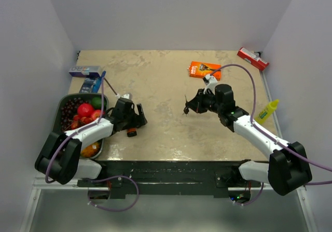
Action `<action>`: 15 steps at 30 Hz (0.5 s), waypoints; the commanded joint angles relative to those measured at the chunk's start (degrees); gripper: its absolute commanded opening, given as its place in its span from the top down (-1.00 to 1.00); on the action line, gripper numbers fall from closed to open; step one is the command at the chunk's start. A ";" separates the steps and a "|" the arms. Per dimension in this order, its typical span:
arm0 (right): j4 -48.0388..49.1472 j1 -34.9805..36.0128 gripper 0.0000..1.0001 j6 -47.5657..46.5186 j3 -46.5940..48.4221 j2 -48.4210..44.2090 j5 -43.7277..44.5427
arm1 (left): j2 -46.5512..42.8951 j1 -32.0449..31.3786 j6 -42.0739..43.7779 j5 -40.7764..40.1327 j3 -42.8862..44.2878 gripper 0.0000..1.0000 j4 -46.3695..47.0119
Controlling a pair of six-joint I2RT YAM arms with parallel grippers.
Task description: Unlock with the key
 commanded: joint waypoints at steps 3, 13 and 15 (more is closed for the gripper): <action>2.49 0.11 1.00 -1.18 -0.25 -1.92 -1.48 | 4.39 -0.36 0.61 1.01 3.00 -0.80 4.91; 1.97 0.11 1.00 -1.62 -0.25 -1.84 -1.31 | 5.10 -0.98 3.69 -4.94 6.87 -0.78 -1.67; 1.79 0.11 1.00 -1.97 -0.16 -1.84 -1.13 | 2.82 -0.98 4.13 -6.71 6.87 -0.79 -4.14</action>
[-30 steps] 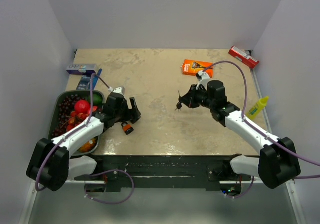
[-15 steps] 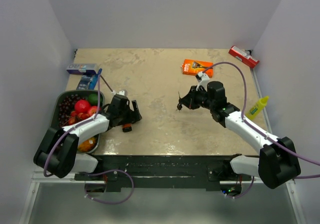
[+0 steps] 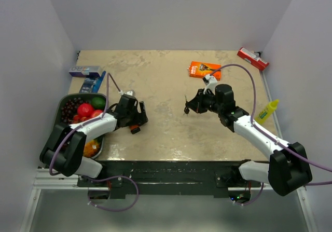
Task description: Unlock with the key
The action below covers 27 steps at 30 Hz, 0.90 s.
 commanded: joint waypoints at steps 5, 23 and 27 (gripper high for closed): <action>1.57 0.20 1.00 -1.56 0.14 -1.42 -0.78 | -8.29 -0.26 2.66 -6.46 2.65 -0.80 -5.55; 3.07 0.02 1.00 -1.56 -1.44 -2.38 -1.22 | 2.86 -0.08 2.84 -4.44 11.62 -0.89 -9.59; 2.80 0.03 1.00 -1.73 -1.61 -3.26 -1.22 | 2.95 -0.08 2.32 -5.58 11.53 -0.90 -10.30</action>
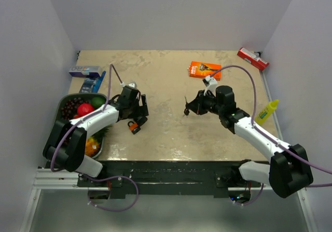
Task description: Unlock with the key
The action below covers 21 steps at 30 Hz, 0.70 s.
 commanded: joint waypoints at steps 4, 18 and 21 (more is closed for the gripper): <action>1.97 0.11 1.00 -1.21 -0.63 -3.31 0.03 | 0.48 -0.02 -1.34 -2.29 0.99 -0.92 -1.91; 1.00 0.11 1.00 -1.30 -0.72 -4.90 0.11 | 6.36 -0.10 0.15 2.37 3.18 -0.84 2.14; 0.91 0.02 1.00 -1.30 -0.81 -4.98 0.20 | 8.04 -0.10 0.24 3.60 4.85 -0.83 3.10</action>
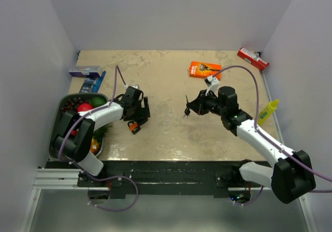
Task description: Unlock with the key
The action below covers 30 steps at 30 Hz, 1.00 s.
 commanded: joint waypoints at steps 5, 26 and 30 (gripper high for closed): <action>1.02 0.11 1.00 -1.01 -0.11 -1.42 0.44 | 4.05 -0.19 0.40 3.98 6.47 -0.81 4.91; 1.11 0.11 1.00 -0.84 -0.37 -1.68 0.44 | 2.47 -6.78 3.65 -11.39 7.17 -0.80 -8.27; 1.02 0.11 1.00 -0.75 -0.55 -1.86 0.44 | 2.91 -6.78 3.65 -12.98 7.26 -0.70 -9.16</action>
